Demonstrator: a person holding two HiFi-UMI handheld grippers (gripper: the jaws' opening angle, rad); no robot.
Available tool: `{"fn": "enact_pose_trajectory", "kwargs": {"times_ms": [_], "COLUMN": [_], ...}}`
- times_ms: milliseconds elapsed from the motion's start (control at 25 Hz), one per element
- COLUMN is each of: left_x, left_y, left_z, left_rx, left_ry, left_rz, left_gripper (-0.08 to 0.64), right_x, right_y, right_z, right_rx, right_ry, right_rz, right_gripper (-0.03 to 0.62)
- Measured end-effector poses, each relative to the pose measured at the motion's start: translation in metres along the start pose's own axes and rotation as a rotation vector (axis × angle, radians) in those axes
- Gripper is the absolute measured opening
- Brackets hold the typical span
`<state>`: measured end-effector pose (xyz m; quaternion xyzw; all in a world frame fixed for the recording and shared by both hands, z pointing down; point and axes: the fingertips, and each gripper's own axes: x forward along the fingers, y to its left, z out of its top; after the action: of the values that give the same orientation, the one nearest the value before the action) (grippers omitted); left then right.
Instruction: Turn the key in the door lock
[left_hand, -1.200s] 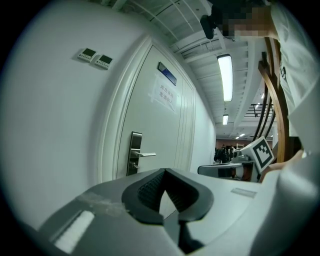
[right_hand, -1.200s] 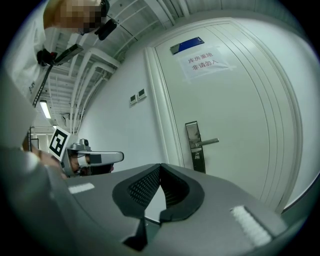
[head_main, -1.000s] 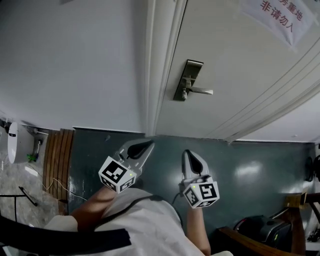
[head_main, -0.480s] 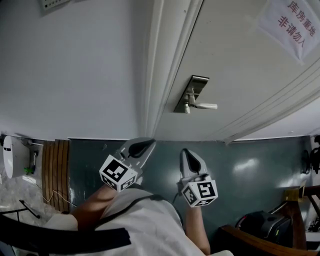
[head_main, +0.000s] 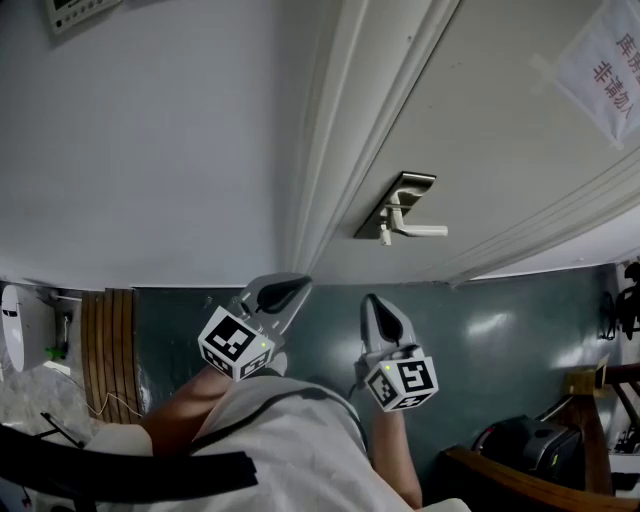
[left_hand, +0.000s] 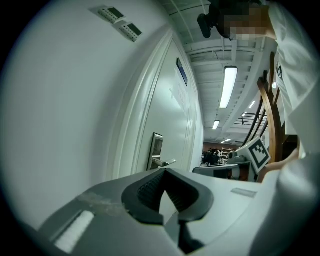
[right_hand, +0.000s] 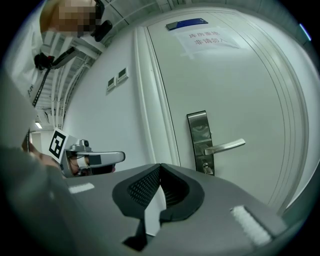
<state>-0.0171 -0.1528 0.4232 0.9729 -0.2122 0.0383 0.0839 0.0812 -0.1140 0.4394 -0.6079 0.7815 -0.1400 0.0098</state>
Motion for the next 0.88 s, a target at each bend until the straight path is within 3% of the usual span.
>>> {"fn": "enact_pose_trajectory", "kwargs": {"times_ms": [640,880], "left_x": [0.035,0.054], "left_y": [0.017,0.019], "left_z": [0.008,0.005], "left_rx": [-0.008,-0.011], "left_ry": [-0.004,0.006], "left_rz": [0.080,0.102], "left_gripper": [0.006,0.006], "right_x": [0.031,0.048], "right_y": [-0.049,-0.090], "right_z": [-0.010,-0.023], "right_rx": [0.012,0.182], "right_ry": [0.053,0.040], "right_rz": [0.044,0.046], "right_gripper": [0.009,0.009]}}
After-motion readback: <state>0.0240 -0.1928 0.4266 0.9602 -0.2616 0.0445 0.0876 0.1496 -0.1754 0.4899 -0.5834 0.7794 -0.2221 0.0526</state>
